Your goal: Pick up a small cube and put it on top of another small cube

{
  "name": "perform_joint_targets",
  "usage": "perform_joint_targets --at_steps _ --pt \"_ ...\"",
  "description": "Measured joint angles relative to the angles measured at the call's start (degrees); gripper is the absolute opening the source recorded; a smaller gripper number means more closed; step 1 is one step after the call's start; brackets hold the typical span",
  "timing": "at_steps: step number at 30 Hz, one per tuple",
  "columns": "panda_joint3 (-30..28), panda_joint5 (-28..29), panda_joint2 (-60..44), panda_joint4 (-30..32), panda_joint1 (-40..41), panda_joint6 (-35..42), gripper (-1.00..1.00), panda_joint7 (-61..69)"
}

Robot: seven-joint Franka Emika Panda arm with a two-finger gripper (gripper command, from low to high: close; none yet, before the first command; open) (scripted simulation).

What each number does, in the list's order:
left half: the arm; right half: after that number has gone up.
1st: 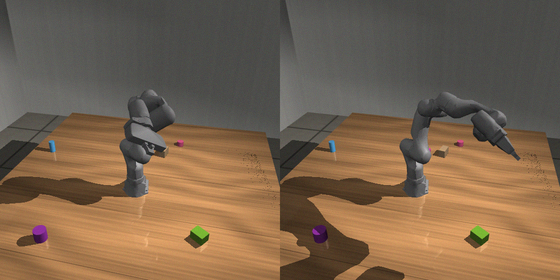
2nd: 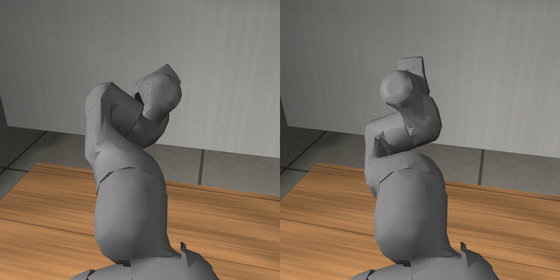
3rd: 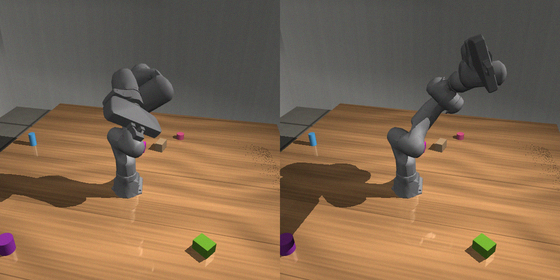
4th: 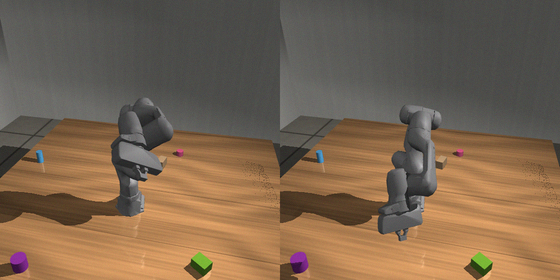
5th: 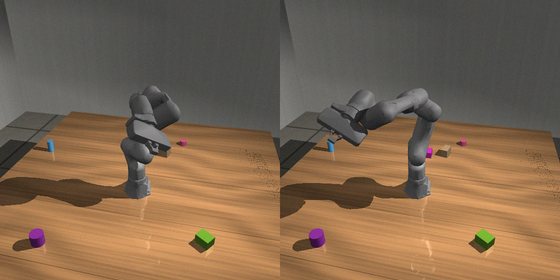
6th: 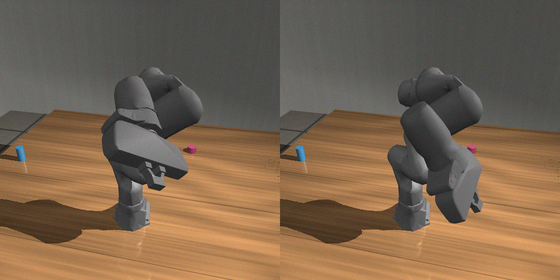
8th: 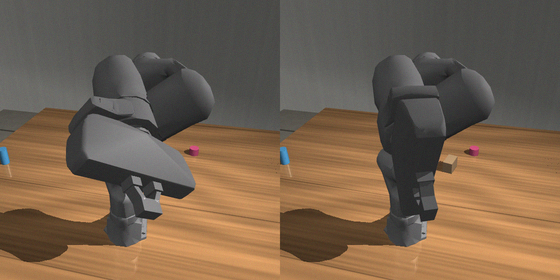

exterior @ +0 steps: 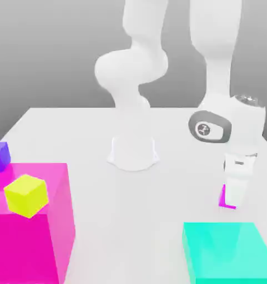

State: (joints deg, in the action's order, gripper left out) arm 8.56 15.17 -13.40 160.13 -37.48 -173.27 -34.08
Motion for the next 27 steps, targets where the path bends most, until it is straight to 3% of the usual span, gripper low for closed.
perform_joint_targets --at_steps 5,11,25,27 --pt "6.1 -11.6 10.0 2.1 3.4 7.7 -1.0 8.6" --pt "0.7 -13.3 13.2 -8.2 16.6 21.2 -1.0 7.8" --pt "-17.9 -14.5 17.1 -37.2 45.3 54.0 -1.0 2.7" --pt "-18.6 -14.9 16.4 -37.9 47.0 54.0 -1.0 2.6"
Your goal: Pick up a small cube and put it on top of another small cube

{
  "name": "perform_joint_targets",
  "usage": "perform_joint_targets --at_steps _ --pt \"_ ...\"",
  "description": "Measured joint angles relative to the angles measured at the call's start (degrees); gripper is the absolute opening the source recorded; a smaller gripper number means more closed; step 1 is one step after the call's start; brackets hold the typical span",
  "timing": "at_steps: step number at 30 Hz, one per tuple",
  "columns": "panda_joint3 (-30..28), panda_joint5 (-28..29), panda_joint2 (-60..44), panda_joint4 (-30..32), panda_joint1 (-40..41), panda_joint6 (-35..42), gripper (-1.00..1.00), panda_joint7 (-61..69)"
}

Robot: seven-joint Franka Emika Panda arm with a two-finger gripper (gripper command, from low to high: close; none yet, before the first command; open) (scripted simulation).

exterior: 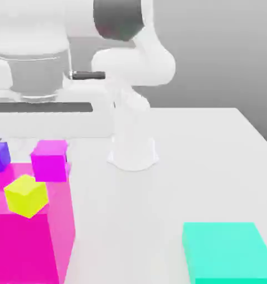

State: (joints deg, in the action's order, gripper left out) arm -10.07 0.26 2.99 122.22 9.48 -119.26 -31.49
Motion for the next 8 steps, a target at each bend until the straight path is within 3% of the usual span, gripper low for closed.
perform_joint_targets --at_steps 2,3,8 --pt "-0.1 -0.4 -1.7 2.1 0.0 -3.7 -1.0 0.2" --pt "0.0 -0.5 -2.4 2.9 0.1 -5.2 1.0 0.3" --pt "0.0 -0.6 -2.4 2.9 -0.1 -5.2 1.0 0.3"
